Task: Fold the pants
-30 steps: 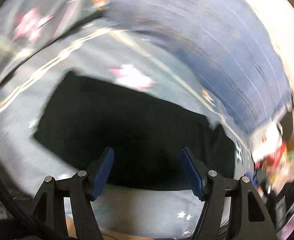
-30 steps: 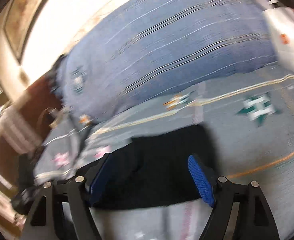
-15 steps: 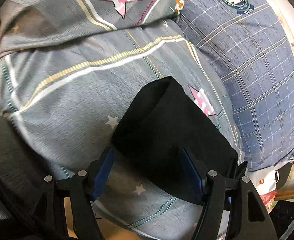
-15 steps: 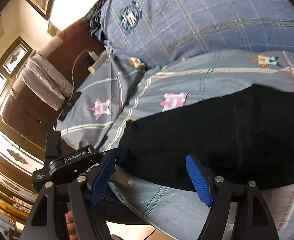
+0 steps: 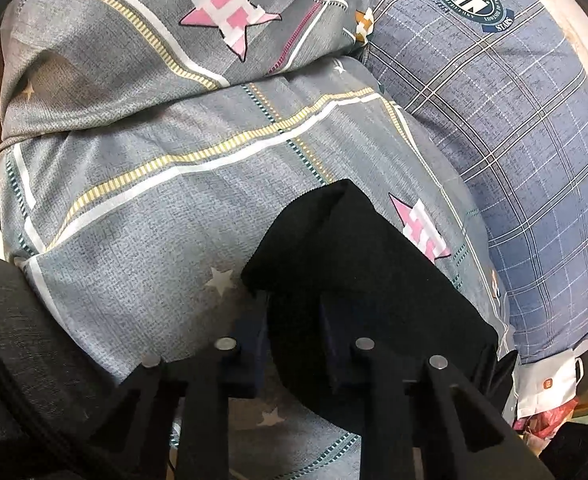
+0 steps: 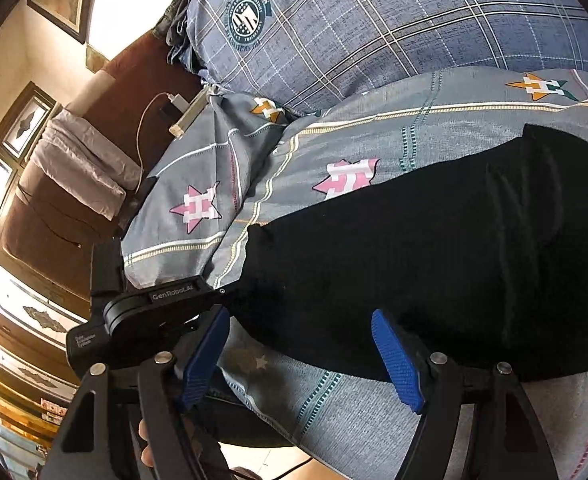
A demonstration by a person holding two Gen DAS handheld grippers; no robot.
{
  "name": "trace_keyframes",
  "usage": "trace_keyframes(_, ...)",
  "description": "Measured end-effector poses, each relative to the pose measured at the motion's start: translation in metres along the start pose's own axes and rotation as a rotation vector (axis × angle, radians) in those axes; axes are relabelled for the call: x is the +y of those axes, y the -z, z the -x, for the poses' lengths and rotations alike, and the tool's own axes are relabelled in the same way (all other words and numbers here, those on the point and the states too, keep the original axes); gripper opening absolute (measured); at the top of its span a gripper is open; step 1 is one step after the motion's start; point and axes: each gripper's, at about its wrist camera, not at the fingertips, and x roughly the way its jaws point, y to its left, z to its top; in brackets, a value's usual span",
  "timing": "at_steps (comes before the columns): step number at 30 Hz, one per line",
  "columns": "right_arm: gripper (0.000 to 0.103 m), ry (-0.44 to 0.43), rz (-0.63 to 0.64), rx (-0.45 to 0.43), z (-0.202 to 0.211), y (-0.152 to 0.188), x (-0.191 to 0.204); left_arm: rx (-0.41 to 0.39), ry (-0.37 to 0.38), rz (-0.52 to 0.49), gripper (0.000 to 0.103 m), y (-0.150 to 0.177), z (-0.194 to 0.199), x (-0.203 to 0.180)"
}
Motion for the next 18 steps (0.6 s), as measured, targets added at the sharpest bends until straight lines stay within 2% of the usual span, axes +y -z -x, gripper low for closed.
trace_keyframes(2, 0.076, -0.01, -0.018, -0.006, 0.003, -0.004, -0.004, 0.004, 0.002, -0.003, 0.027, -0.001, -0.002, 0.0)
trace_keyframes(4, 0.076, -0.03, -0.044, -0.009, 0.006, -0.009, -0.011, 0.016, 0.01, -0.022, 0.037, 0.0, -0.001, -0.004)
trace_keyframes(5, 0.076, -0.038, -0.055, -0.01, 0.007, -0.012, -0.014, 0.014, 0.014, -0.027, 0.037, 0.001, -0.001, -0.007)
trace_keyframes(6, 0.076, -0.043, -0.06, -0.009, 0.008, -0.013, -0.015, 0.006, 0.021, -0.037, 0.035, 0.0, 0.001, -0.01)
trace_keyframes(7, 0.076, -0.056, -0.069, -0.007, 0.008, -0.016, -0.017, -0.008, 0.026, -0.04, 0.016, 0.0, 0.004, -0.011)
trace_keyframes(8, 0.076, -0.063, -0.073, -0.005, 0.009, -0.018, -0.018, -0.036, 0.02, -0.046, 0.01, 0.0, 0.01, -0.012)
trace_keyframes(11, 0.076, -0.09, -0.087, 0.012, 0.011, -0.022, -0.023, -0.115, 0.039, -0.124, 0.011, 0.005, 0.03, -0.028)
trace_keyframes(14, 0.076, -0.124, -0.084, 0.021, 0.025, -0.025, -0.025, -0.226, 0.068, -0.267, 0.011, 0.02, 0.059, -0.06)
trace_keyframes(18, 0.076, -0.229, -0.099, -0.044, 0.053, -0.029, -0.031, -0.303, 0.096, -0.445, 0.01, 0.046, 0.081, -0.102)
